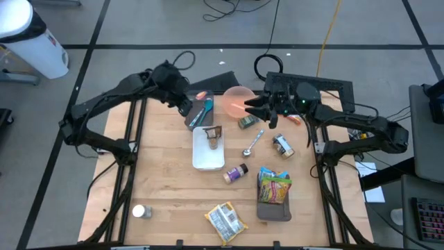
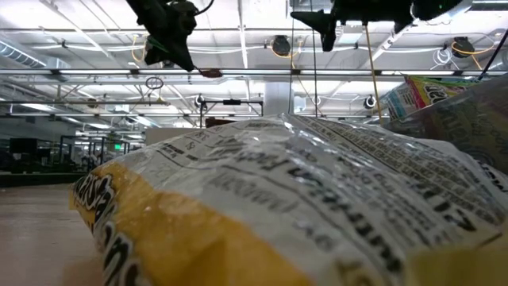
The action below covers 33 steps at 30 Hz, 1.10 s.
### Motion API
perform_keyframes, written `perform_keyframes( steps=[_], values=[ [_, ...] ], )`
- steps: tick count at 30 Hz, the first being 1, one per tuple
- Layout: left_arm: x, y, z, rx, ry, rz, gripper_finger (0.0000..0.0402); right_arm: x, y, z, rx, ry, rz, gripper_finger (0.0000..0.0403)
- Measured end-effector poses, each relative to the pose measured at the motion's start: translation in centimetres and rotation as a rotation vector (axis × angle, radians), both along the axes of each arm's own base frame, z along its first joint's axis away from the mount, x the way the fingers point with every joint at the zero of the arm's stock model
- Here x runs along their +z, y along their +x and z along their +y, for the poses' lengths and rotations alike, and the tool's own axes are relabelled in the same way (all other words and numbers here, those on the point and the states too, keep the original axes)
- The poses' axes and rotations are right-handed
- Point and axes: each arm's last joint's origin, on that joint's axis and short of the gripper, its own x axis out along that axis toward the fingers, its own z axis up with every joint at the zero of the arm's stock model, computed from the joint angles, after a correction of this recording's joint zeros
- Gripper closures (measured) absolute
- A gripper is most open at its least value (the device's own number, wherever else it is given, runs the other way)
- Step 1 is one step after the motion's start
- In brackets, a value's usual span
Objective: Pick & Place Food Item
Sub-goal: Put the purple spoon into the top black transparent bin
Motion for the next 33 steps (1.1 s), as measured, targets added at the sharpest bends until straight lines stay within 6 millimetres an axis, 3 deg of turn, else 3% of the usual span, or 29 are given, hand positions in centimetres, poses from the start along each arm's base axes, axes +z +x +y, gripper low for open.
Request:
perform_keyframes(
  steps=[9, 20, 25, 33],
  values=[
    [-1.2, 2.0, -0.9, 0.135, 0.110, 0.107, 0.0393, -2.7, -0.5, 0.3, 0.024, 0.112, -0.073, 0.0226],
    [-5.1, 5.6, 0.8, 0.174, 0.091, 0.188, 0.0393, -2.9, -0.7, 0.4, 0.029, 0.121, -0.105, 0.0230],
    [-6.0, 6.5, 1.8, 0.238, 0.102, 0.103, 0.0393, -2.9, -0.7, 0.4, 0.028, 0.122, -0.103, 0.0234],
    [-10.3, 6.7, 1.2, 0.232, 0.048, 0.006, 0.0393, -2.9, -0.6, 0.6, 0.018, 0.127, -0.105, 0.0234]
  ],
)
